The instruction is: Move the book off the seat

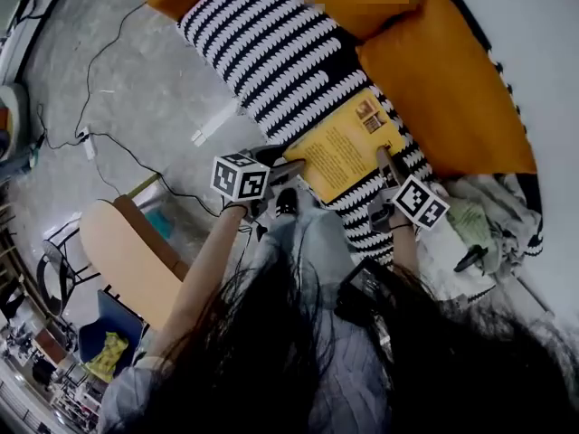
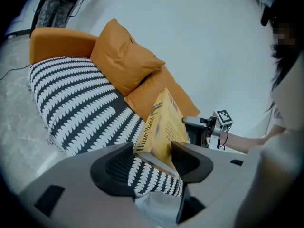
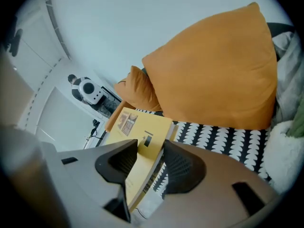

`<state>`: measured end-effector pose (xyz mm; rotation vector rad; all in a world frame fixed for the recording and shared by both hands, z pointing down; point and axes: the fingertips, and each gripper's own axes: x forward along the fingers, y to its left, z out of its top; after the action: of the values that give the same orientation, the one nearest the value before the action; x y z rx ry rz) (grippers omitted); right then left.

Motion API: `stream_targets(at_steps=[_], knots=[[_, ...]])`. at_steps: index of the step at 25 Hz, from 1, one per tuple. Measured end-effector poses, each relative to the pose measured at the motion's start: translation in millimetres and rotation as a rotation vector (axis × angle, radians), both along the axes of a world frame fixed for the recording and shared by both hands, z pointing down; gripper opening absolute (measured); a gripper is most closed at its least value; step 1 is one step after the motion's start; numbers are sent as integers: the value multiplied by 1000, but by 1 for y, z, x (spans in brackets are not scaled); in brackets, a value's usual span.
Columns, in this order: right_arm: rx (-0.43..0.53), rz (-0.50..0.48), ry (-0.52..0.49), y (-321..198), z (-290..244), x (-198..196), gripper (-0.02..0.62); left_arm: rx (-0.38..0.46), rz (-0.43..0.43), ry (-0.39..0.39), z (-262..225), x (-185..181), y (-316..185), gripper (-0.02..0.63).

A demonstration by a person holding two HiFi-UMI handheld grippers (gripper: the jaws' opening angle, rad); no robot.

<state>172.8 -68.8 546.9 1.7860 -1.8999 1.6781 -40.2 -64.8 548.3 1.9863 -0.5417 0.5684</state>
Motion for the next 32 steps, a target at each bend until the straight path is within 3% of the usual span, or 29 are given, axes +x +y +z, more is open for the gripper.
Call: stream_targets(at_steps=[8,20,32], knots=[[106,-68,22,8,-42,30,181,56,-87,26,-40,30,25,261],[289,-217,91,-11,-154,-30,178,152,-228,107,-131,-21,43,247],[346,-262,93,19,-199,-82,176,234,-322,146,-174,-69,86,246]])
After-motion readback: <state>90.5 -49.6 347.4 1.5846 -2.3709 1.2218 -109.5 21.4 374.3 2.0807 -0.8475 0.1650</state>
